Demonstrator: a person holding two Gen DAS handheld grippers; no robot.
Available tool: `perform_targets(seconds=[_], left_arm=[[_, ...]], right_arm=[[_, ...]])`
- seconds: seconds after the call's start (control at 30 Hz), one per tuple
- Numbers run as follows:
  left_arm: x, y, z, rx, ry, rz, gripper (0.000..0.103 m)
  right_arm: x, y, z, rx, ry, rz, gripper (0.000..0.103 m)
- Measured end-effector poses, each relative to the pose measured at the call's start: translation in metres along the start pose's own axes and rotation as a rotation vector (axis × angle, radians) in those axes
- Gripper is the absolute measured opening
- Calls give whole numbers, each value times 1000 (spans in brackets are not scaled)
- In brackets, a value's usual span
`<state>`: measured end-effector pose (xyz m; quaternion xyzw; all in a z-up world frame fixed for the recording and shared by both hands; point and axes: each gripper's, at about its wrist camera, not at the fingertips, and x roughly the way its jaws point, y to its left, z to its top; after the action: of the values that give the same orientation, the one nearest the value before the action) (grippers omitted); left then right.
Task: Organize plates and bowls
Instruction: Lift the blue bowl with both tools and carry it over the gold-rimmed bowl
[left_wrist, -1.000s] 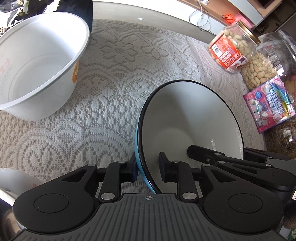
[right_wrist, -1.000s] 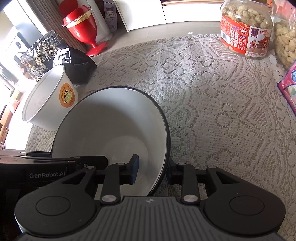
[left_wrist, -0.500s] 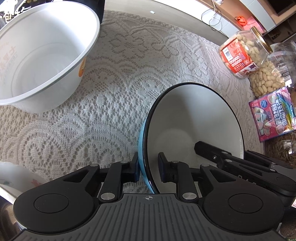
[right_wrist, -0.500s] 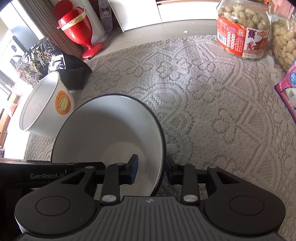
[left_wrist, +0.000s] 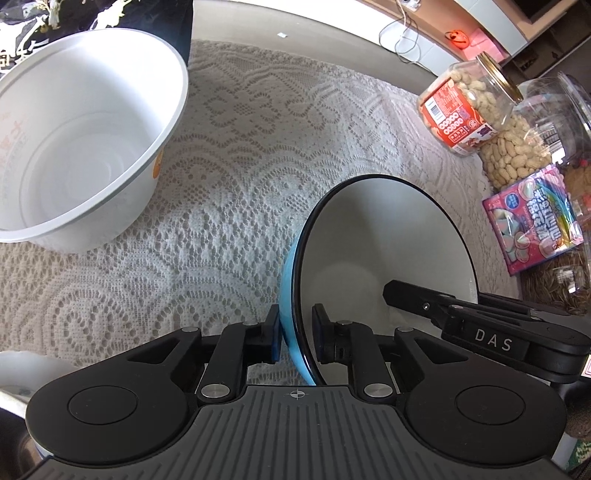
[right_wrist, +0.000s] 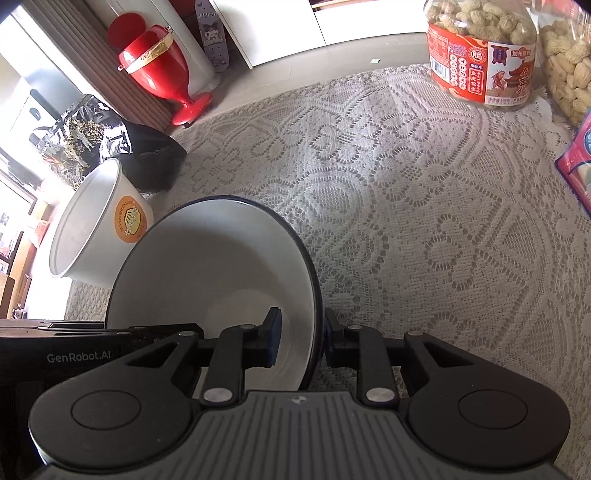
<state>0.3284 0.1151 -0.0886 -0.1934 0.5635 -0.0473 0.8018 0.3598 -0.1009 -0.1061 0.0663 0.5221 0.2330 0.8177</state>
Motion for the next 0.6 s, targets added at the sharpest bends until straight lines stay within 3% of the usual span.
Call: perform_targets(seconds=[0.37,0.6], left_arm=[[2,3,-2,-18,-21,8,20],[7,0,-1,-11,-31,14,23]], right_arm=[[-2,5,-1,-31,-15,-12,24],[12,3,0,-13,24,5,28]])
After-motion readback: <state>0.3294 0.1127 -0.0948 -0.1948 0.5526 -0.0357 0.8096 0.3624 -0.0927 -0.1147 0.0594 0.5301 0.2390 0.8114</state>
